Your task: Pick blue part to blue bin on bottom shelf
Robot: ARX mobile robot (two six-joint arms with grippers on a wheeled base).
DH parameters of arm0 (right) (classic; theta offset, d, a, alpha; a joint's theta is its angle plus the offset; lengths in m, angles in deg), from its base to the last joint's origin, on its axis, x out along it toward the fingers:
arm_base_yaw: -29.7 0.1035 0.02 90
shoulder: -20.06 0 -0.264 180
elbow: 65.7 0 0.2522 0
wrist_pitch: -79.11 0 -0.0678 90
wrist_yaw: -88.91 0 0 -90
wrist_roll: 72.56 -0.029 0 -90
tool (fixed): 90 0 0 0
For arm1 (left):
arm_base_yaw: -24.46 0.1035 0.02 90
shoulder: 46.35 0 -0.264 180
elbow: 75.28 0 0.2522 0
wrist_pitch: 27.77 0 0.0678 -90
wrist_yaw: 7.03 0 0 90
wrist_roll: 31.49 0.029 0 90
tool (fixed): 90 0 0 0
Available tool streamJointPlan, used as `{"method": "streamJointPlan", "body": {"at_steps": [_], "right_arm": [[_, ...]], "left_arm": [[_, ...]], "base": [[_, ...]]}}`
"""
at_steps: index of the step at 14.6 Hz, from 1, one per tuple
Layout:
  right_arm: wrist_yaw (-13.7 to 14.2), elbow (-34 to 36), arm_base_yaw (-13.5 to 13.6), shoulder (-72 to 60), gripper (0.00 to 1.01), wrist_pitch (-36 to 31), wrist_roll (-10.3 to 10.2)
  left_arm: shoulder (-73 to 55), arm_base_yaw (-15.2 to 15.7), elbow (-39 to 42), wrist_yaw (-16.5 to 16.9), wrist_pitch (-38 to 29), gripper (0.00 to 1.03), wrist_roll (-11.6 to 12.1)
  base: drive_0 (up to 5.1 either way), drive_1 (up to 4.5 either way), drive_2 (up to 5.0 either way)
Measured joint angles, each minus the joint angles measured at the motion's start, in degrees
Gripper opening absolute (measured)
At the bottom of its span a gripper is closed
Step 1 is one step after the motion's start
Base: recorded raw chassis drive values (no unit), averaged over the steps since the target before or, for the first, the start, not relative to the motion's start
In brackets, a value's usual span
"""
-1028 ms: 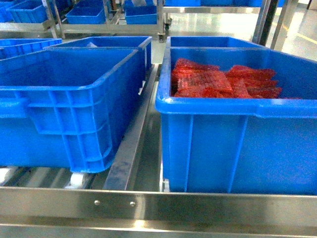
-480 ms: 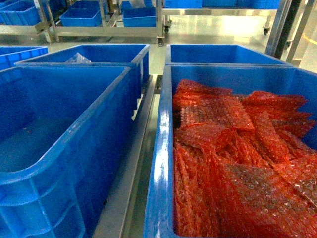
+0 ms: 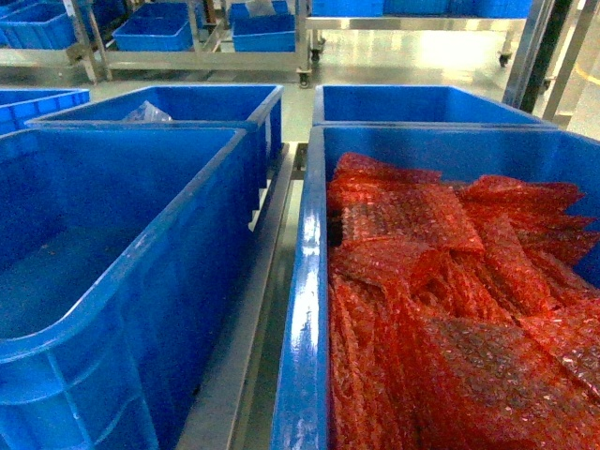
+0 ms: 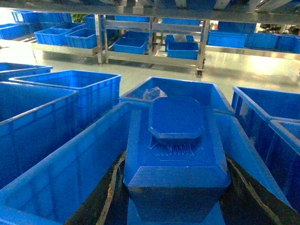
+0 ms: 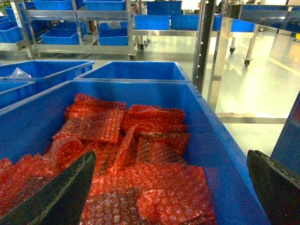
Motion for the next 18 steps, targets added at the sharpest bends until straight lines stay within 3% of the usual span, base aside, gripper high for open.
{"method": "streamJointPlan", "body": {"at_steps": [18], "right_arm": [[0.0,0.0,0.0,0.0,0.98,0.0,0.0]], "left_arm": [[0.0,0.0,0.0,0.0,0.0,0.43,0.0]], "base": [[0.0,0.00,0.0]]}}
